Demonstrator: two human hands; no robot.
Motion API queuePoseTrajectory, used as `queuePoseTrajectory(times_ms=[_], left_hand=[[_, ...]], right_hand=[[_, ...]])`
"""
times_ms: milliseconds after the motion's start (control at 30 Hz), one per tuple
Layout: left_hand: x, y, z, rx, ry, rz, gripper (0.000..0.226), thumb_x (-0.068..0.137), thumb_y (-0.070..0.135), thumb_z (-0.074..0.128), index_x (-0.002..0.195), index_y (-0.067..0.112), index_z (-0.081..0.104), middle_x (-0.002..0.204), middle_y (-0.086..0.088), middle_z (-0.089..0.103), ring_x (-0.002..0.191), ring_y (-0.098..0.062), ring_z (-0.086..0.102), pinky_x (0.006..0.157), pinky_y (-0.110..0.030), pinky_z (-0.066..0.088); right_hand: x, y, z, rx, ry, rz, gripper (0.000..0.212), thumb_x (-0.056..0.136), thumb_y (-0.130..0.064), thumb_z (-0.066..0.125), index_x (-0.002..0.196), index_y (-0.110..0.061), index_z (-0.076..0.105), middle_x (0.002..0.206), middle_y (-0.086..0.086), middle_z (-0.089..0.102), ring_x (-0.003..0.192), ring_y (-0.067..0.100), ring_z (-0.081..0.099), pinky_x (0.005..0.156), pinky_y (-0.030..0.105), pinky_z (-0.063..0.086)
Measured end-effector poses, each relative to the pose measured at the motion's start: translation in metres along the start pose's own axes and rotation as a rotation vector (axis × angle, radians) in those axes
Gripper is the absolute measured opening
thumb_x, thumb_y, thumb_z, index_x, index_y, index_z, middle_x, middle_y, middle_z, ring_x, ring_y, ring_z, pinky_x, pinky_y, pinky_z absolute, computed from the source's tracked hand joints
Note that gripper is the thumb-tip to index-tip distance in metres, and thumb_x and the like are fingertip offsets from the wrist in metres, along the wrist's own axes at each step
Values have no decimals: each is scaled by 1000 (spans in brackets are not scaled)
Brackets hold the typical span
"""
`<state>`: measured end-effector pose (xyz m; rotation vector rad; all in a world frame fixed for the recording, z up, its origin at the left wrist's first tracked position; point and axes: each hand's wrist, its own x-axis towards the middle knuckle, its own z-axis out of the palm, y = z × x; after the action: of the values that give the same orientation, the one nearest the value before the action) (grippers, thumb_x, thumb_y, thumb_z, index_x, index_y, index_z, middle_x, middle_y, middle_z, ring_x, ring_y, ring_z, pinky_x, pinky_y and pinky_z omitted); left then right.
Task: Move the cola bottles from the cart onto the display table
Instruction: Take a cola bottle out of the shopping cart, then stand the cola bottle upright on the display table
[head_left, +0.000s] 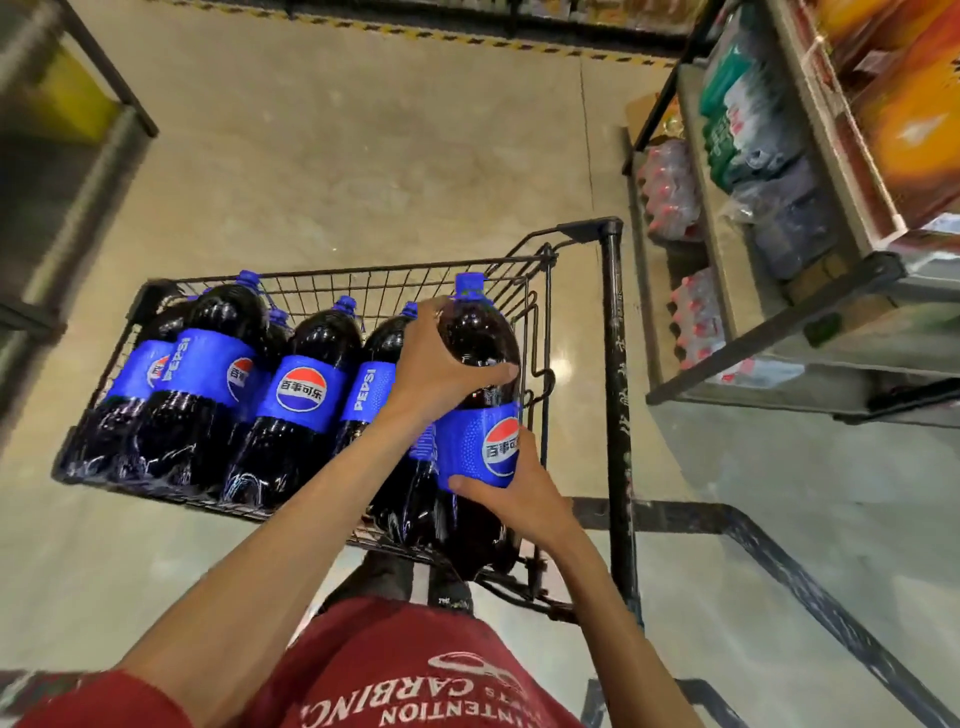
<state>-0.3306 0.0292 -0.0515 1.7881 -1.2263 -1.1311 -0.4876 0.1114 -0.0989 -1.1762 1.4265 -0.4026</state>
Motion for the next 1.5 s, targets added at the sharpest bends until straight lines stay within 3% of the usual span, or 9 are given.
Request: queuePoseTrajectory(times_ms=[133,267,600,767,967,1067,1167,1400,1500], left_hand=[[-25,6,-5,29,62,47,113,39,58,87,137,27,42,134,2,53,125,-19,53,108,-44,46],[-51,21,-10,95,74,112,106,36,64,81,130,30,45,130,3,55,124,-18,52,106,-41,46],[-107,20,-70,-110,293,212,106,49,53,88,141,33,37,144,6,50,130,-6,51,110,-25,41],[-143,-6,-126,-267,376,225,97,67,24,94,145,27,36,137,18,53,121,7,55,104,-21,47],[-200,-47,-210,-348,560,228,102,59,42,89,144,33,35,139,16,53,125,0,57,107,-36,50],[-236,-75,-257,-391,698,217,98,55,41,90,138,37,37,135,20,57,125,-3,58,108,-40,49],[-276,-105,-302,-384,830,190,94,54,41,91,132,42,39,128,29,59,123,-2,60,106,-41,51],[-365,-167,-381,-310,1142,129,109,55,35,95,145,25,34,136,20,55,122,3,58,99,-21,50],[-397,-189,-410,-278,1277,92,104,57,32,95,143,24,37,137,15,55,123,0,57,101,-25,51]], right_hand=[[-2,11,2,58,-12,-58,88,55,-37,96,126,-30,44,117,-13,67,102,0,67,97,33,56],[-15,14,6,79,14,-156,92,49,-40,93,127,-25,46,116,-11,68,103,5,68,94,36,57],[-38,-28,32,16,-63,-343,88,50,-36,93,125,-27,47,108,-19,68,100,3,67,83,23,56],[-46,-64,74,-16,-152,-457,76,65,-3,93,117,-34,48,107,-19,67,95,-5,65,77,11,50],[-62,-102,164,-111,-322,-566,78,63,-3,94,117,-35,47,101,-35,66,96,-11,64,84,15,53],[-75,-115,224,-154,-399,-610,89,52,-19,98,125,-30,48,110,-23,68,102,-3,66,89,26,56],[-91,-123,289,-189,-498,-651,88,54,-13,99,125,-30,49,111,-15,68,100,0,67,82,16,52],[-141,-138,428,-223,-768,-712,94,50,-31,96,131,-25,47,117,-16,65,106,-2,65,84,14,51],[-162,-143,477,-247,-867,-724,96,47,-40,95,128,-27,44,115,-15,64,102,-5,65,81,14,53]])
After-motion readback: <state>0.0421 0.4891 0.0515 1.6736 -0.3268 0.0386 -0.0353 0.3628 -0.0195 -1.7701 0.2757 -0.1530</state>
